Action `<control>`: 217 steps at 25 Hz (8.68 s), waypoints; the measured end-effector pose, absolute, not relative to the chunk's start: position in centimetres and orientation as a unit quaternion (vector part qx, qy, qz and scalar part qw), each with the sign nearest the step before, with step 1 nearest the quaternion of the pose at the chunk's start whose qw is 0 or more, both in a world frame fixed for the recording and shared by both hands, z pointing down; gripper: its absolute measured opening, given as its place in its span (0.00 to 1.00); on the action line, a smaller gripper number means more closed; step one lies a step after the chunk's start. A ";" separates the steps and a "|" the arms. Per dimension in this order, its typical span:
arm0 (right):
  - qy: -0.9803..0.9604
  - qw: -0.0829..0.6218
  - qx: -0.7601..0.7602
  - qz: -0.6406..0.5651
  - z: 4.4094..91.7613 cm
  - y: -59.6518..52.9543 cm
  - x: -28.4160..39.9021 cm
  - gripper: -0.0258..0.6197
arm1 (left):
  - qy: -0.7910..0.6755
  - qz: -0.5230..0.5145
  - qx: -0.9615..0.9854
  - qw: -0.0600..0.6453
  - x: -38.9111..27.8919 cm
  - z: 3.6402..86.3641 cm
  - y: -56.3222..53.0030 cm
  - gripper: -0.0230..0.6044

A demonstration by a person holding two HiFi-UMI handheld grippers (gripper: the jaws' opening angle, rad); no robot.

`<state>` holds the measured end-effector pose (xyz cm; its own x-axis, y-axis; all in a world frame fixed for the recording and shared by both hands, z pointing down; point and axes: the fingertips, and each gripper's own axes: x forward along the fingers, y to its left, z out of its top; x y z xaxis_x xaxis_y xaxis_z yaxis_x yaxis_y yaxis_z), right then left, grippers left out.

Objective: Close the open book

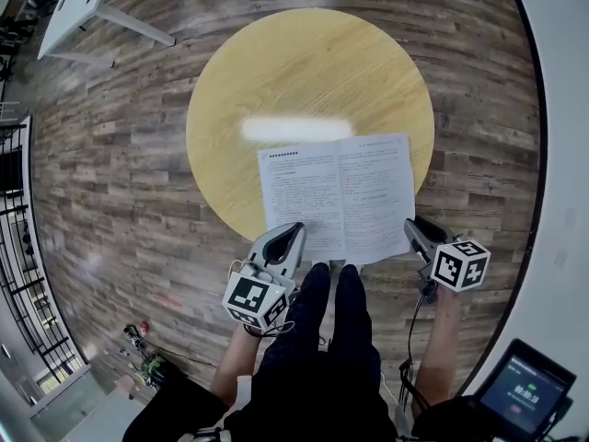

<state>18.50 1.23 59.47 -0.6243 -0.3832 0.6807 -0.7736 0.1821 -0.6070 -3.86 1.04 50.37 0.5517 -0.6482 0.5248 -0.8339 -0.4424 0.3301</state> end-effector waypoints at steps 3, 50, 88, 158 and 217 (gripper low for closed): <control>-0.749 0.188 0.384 0.506 59.2 1.3 18.4 0.17 | -0.445 0.163 0.834 0.284 -3.8 50.4 1.1 0.03; -0.791 0.144 0.380 0.458 50.8 2.4 14.6 0.05 | -0.494 0.120 0.827 0.241 -9.0 45.4 3.7 0.03; -0.811 0.174 0.304 0.468 52.5 2.2 1.1 0.05 | -0.557 0.110 0.780 0.265 -20.6 47.0 6.7 0.03; -0.873 0.127 0.235 0.407 42.1 1.2 -9.6 0.05 | -0.596 0.049 0.778 0.196 -24.4 37.9 6.9 0.03; -0.890 -0.019 0.445 0.101 16.7 4.6 15.6 0.05 | -0.398 -0.014 0.917 0.016 1.2 18.6 0.4 0.03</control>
<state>15.58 4.56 16.71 -0.6028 -0.7959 0.0558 -0.7882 0.5832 -0.1964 1.15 0.41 18.60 0.6833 -0.7300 -0.0130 -0.7291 -0.6832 0.0408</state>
